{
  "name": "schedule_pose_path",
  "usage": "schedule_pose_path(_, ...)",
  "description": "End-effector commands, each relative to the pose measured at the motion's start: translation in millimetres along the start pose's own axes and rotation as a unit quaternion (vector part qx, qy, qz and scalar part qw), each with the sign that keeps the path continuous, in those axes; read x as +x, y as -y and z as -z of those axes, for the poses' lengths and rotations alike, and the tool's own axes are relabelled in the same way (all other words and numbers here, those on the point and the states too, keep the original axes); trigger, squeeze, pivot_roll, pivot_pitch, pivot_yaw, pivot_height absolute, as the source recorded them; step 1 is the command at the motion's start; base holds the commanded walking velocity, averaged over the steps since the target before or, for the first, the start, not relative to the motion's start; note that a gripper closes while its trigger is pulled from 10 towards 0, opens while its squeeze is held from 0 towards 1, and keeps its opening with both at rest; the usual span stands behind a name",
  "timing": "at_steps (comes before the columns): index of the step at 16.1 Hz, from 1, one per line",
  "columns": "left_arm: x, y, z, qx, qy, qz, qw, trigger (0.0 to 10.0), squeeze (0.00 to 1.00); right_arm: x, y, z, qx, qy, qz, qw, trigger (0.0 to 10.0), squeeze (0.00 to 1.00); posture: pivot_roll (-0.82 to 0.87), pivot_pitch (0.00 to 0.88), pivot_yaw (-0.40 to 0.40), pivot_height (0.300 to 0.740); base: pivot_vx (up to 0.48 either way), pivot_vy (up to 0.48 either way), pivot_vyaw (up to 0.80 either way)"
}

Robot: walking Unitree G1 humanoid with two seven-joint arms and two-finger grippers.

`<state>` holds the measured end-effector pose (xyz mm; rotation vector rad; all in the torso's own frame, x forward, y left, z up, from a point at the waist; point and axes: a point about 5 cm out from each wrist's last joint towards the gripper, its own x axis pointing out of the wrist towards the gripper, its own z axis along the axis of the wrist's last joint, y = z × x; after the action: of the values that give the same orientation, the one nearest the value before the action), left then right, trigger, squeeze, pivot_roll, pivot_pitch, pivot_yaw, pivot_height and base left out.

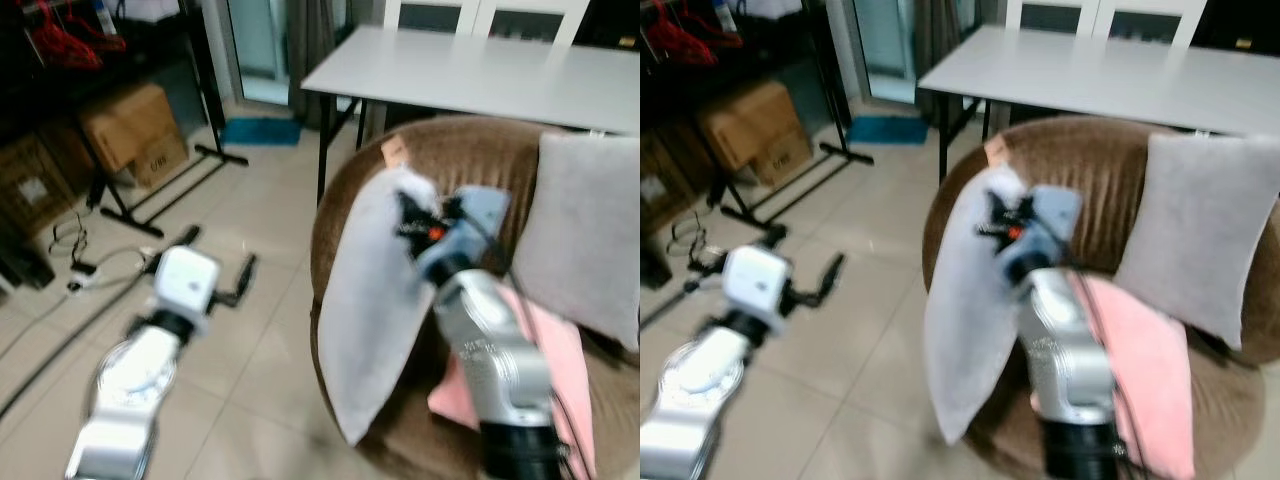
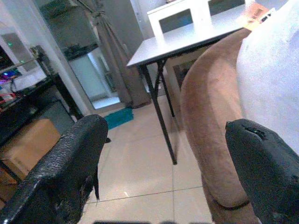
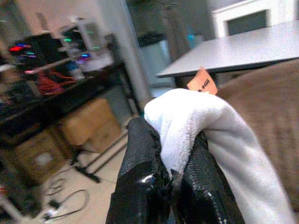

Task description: Move the pillow to the sofa from floor

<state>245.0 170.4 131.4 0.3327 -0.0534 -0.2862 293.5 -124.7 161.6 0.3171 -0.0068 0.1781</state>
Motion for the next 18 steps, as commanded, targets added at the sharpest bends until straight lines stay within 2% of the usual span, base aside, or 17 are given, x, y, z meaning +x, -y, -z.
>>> schedule_pose_path(1,-2.8,-6.4,-1,0.008,-0.001,-0.005,1.0,10.0,0.0,4.3,-13.1,-9,0.003,0.027,-0.026,0.999,10.0,0.0,0.02,0.0,0.027,0.74,0.292,0.0,0.0)
schedule_pose_path(7,-1.2,-4.7,-1,0.006,0.0,0.002,1.0,10.0,0.0,5.9,-14.1,-8,0.001,0.022,-0.028,0.999,10.0,0.0,0.02,0.0,0.027,0.74,0.289,0.0,-0.25)
schedule_pose_path(11,-1.0,-4.8,1,0.006,-0.002,0.003,1.0,10.0,0.0,6.8,-14.7,-8,0.002,0.02,-0.03,0.999,10.0,0.0,0.02,0.0,0.027,0.74,0.292,0.0,-0.8)
schedule_pose_path(16,-0.7,-3.5,2,0.004,-0.004,0.004,1.0,10.0,0.0,9.8,-14.6,-11,-0.001,0.025,-0.038,0.999,10.0,0.0,0.02,0.0,0.012,0.74,0.292,0.0,0.0)
schedule_pose_path(18,-5.3,2.1,4,-0.004,-0.007,0.028,1.0,10.0,0.0,16.0,-18.8,-13,-0.006,0.026,-0.059,0.998,10.0,0.0,0.02,0.0,-0.008,0.74,0.12,0.0,0.0)
